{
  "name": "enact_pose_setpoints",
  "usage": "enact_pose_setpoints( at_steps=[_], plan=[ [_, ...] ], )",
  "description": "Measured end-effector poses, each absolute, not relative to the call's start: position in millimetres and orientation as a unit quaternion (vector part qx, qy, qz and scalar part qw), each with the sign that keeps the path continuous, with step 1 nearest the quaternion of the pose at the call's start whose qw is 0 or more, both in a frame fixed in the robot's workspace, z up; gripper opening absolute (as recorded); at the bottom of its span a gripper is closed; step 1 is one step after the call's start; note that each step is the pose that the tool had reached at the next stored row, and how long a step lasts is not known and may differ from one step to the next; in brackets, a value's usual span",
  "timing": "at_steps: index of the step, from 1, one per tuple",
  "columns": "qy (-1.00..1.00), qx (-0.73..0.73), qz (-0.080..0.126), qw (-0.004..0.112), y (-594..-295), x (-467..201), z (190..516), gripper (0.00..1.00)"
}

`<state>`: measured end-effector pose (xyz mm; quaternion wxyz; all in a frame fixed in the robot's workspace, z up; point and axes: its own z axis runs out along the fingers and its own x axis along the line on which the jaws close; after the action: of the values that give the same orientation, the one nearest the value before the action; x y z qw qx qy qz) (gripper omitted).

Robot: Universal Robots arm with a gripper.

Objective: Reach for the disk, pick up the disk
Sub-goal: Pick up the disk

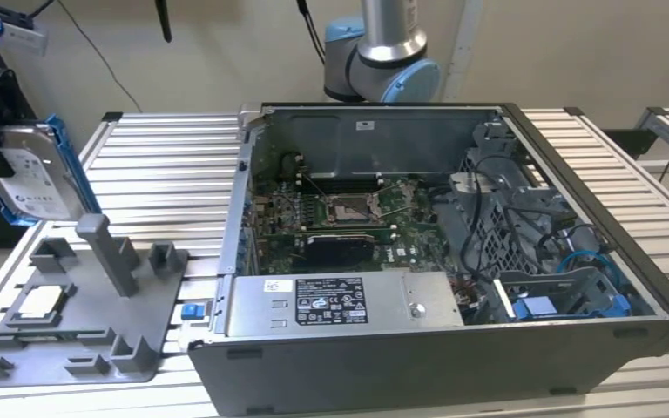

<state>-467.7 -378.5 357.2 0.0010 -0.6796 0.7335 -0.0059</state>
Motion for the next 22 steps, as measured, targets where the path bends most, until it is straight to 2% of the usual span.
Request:
enact_pose_setpoints(
  at_steps=[22],
  plan=[
    [0.732, -0.681, -0.006, 0.001, -378.5, -467.7, 385.3, 0.00]
  ],
)
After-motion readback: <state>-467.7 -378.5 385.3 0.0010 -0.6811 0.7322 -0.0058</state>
